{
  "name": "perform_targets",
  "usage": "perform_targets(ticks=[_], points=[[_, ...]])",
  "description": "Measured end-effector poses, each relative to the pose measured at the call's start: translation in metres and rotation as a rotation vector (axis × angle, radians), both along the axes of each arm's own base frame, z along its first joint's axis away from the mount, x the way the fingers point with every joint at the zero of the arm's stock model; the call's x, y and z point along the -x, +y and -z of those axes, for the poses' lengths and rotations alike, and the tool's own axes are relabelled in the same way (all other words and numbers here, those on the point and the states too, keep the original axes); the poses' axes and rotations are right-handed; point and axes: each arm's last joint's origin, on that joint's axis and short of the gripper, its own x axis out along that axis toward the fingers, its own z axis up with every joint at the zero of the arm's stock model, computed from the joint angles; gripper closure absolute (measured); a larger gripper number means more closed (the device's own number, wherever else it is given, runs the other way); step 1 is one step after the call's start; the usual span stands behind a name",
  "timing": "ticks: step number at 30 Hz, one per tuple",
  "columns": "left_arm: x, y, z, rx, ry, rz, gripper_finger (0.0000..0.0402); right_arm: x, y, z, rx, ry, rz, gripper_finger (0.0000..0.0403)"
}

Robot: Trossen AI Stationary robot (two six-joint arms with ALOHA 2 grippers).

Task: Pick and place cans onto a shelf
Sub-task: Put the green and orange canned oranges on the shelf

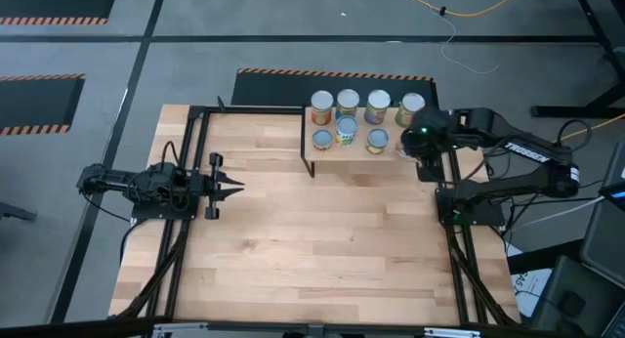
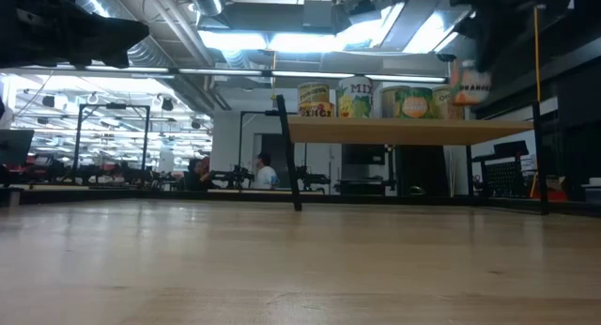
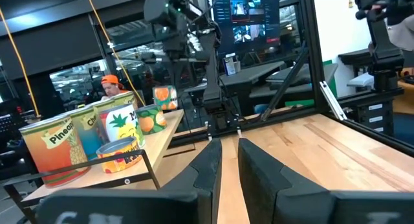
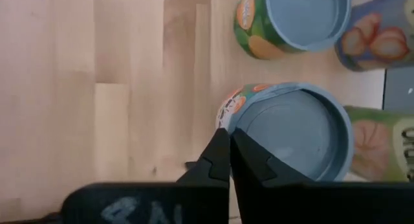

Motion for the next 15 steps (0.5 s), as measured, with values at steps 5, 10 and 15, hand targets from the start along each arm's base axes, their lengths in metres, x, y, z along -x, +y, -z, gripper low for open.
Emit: perform_targets(ticks=[5, 10, 15], points=[[0.0, 0.0, 0.0, 0.001, 0.0, 0.0, 0.0357, 0.001, -0.011, 0.01, 0.013, 0.018, 0.011, 0.04], [0.0, 0.0, 0.0, 0.002, 0.0, 0.0, 0.0357, 0.004, -0.019, 0.01, -0.038, -0.011, 0.017, 0.04], [0.0, 0.0, 0.0, 0.004, 0.0, 0.001, 0.0357, 0.004, -0.026, 0.012, -0.05, -0.006, 0.047, 0.0394]])
